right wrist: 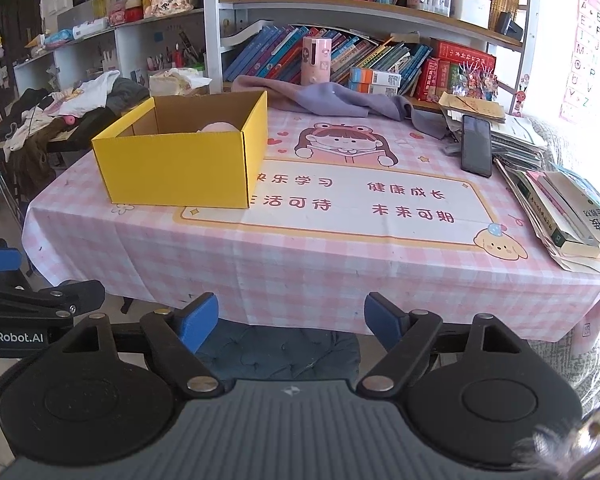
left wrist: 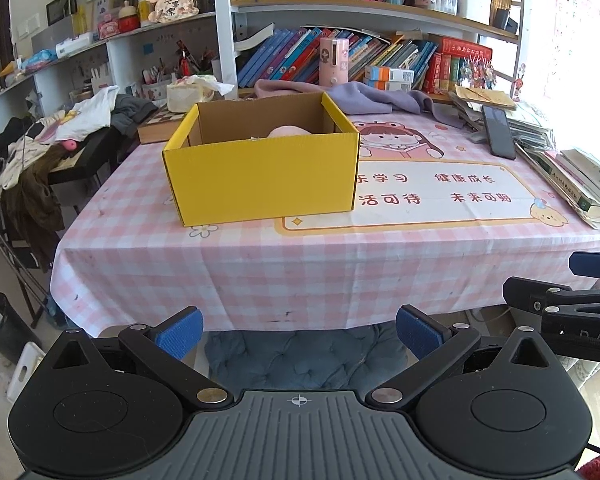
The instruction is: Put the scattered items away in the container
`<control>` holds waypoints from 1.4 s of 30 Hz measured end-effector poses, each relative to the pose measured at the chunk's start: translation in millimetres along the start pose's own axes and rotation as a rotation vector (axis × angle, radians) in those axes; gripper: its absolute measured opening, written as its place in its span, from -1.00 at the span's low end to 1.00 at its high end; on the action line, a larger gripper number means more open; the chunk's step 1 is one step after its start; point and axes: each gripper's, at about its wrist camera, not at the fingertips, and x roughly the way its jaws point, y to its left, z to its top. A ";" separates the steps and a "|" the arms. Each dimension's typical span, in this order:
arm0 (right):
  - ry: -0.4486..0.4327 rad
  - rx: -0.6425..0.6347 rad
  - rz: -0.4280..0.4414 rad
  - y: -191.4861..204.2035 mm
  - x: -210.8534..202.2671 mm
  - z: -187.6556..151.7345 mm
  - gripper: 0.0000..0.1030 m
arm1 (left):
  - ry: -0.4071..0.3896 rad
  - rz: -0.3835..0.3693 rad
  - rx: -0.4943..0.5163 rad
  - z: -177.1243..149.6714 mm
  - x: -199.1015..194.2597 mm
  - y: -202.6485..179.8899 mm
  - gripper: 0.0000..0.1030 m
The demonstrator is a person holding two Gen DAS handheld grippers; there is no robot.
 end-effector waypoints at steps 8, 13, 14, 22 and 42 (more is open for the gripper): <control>0.012 -0.002 0.000 0.4 1.9 -1.4 0.58 | 0.006 -0.004 -0.004 -1.8 0.9 1.7 1.00; 0.020 -0.004 0.000 1.1 3.7 -1.3 0.59 | 0.015 -0.010 0.000 -2.4 3.5 2.4 1.00; 0.022 -0.004 0.000 1.1 4.3 -1.1 0.59 | 0.017 -0.011 0.000 -2.3 4.1 2.5 1.00; 0.034 -0.003 0.001 1.8 8.1 -0.1 0.60 | 0.031 -0.012 0.005 -1.0 8.4 2.7 1.00; 0.043 -0.006 0.003 3.8 12.1 -0.1 0.60 | 0.060 -0.019 0.006 -1.6 14.4 3.4 1.00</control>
